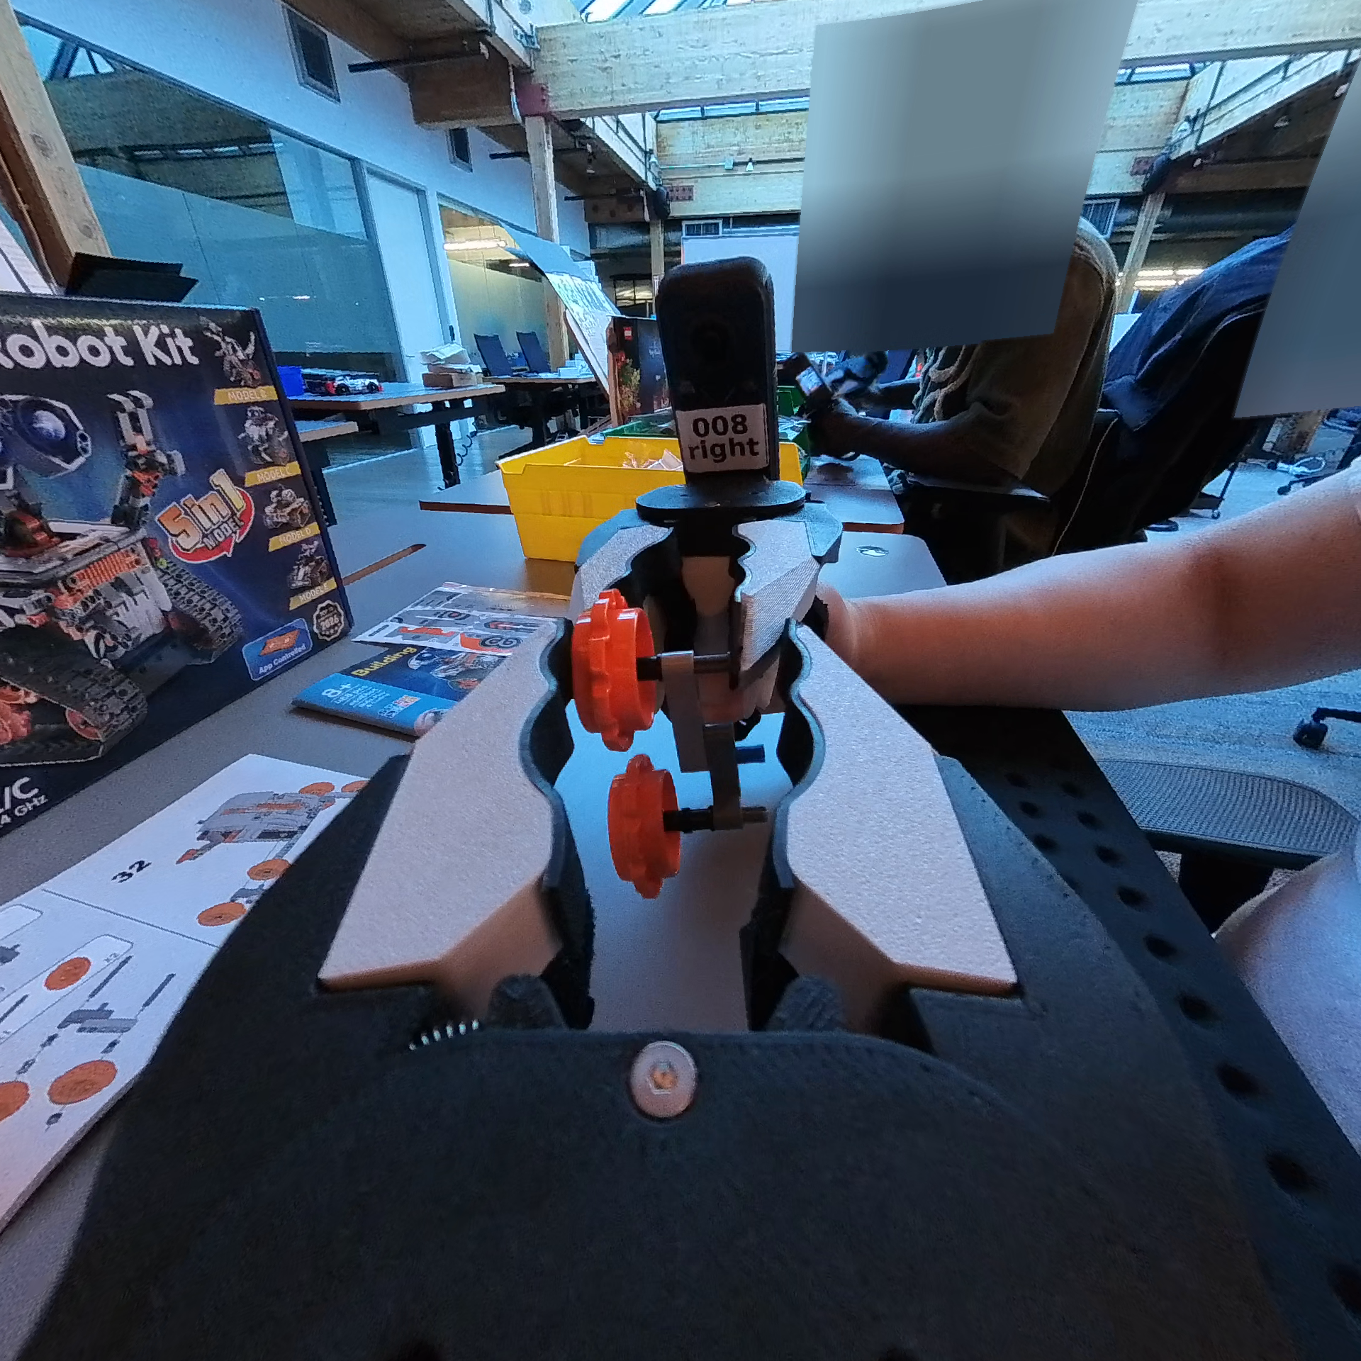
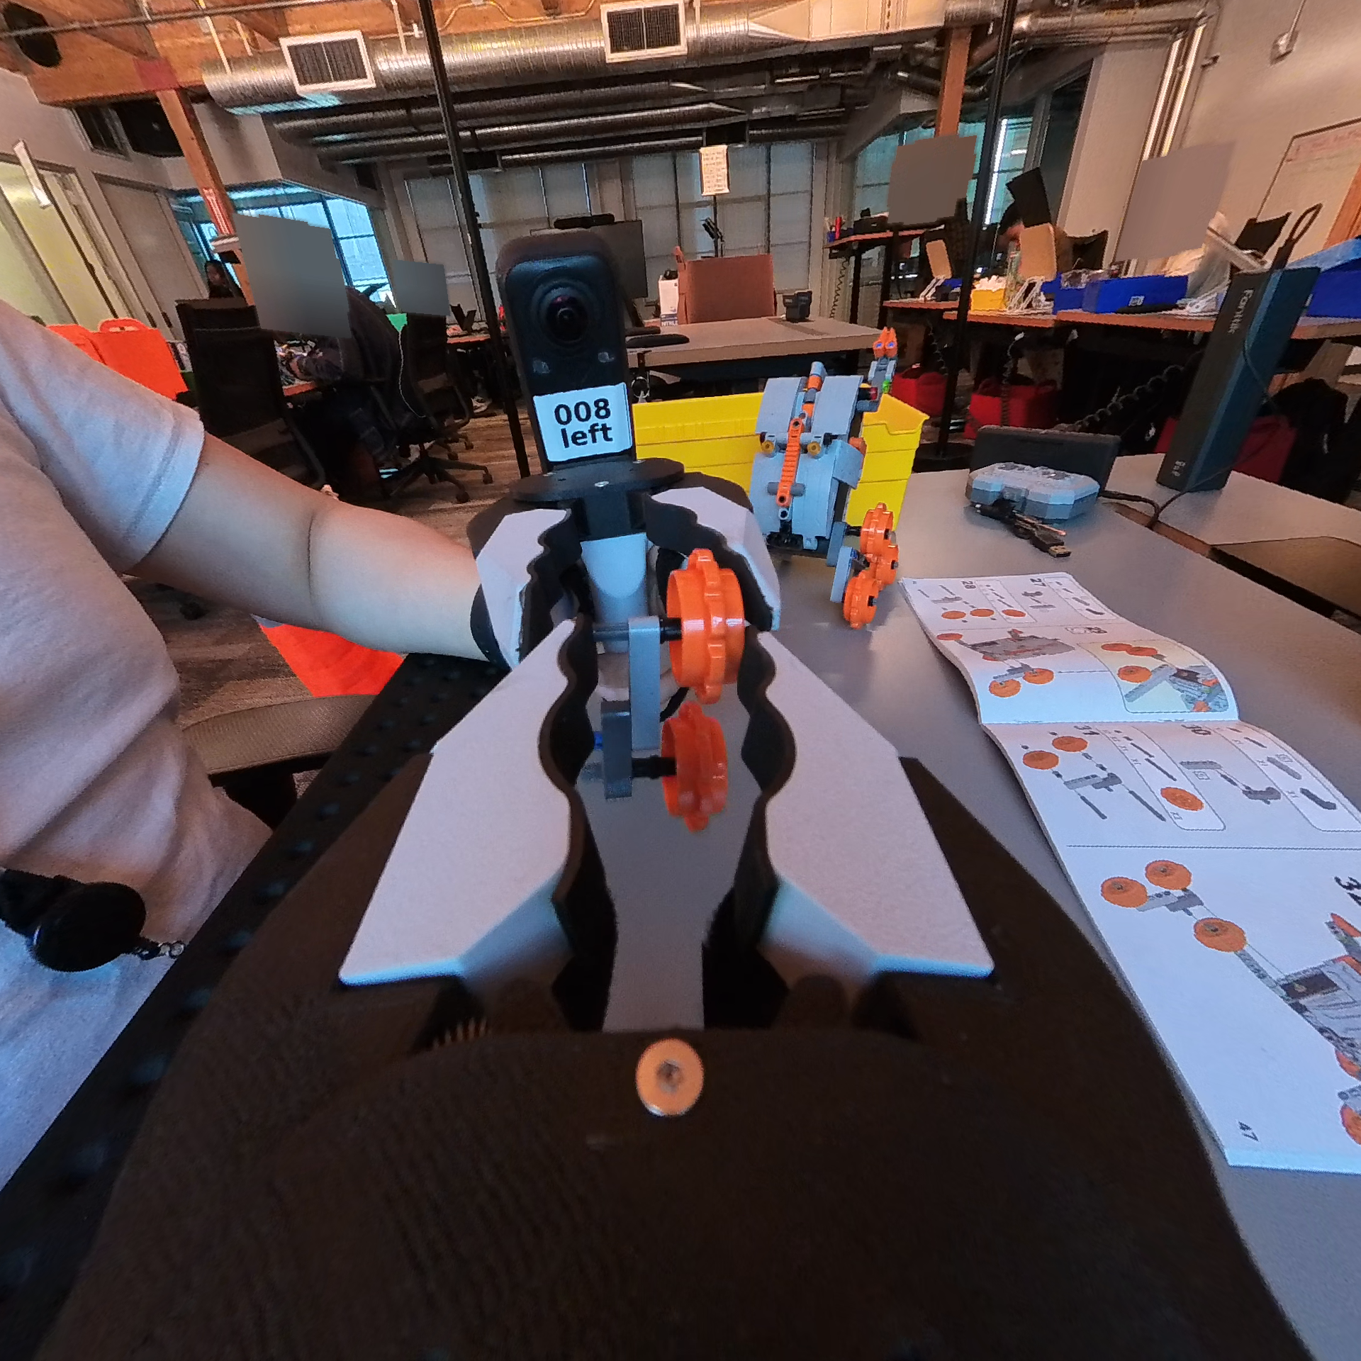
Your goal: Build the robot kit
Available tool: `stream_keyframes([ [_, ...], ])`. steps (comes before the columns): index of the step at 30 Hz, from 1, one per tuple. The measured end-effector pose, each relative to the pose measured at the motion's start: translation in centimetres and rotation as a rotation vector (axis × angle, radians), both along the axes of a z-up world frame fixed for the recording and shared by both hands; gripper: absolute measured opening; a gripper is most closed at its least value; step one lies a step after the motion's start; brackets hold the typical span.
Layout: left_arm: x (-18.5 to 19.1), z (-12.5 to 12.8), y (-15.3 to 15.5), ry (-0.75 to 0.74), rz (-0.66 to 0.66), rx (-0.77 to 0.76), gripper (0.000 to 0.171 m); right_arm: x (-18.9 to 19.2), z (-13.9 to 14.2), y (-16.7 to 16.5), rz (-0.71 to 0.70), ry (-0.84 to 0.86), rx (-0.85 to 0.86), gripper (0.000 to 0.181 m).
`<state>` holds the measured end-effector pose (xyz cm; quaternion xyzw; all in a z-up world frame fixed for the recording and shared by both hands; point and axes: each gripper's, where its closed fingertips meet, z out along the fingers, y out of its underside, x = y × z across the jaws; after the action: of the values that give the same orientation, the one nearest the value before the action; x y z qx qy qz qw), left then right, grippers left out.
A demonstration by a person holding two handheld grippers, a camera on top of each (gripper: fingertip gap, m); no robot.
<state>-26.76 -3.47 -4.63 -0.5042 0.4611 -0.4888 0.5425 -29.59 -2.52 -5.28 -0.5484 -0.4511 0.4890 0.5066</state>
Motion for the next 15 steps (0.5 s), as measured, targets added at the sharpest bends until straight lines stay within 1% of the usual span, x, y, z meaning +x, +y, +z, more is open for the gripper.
stream_keyframes([
  [15, 0.02, 0.12, -0.03, -0.004, 0.001, -0.007, 0.053, -0.01, 0.11, -0.07, 0.004, 0.007, -0.004, 0.038],
])
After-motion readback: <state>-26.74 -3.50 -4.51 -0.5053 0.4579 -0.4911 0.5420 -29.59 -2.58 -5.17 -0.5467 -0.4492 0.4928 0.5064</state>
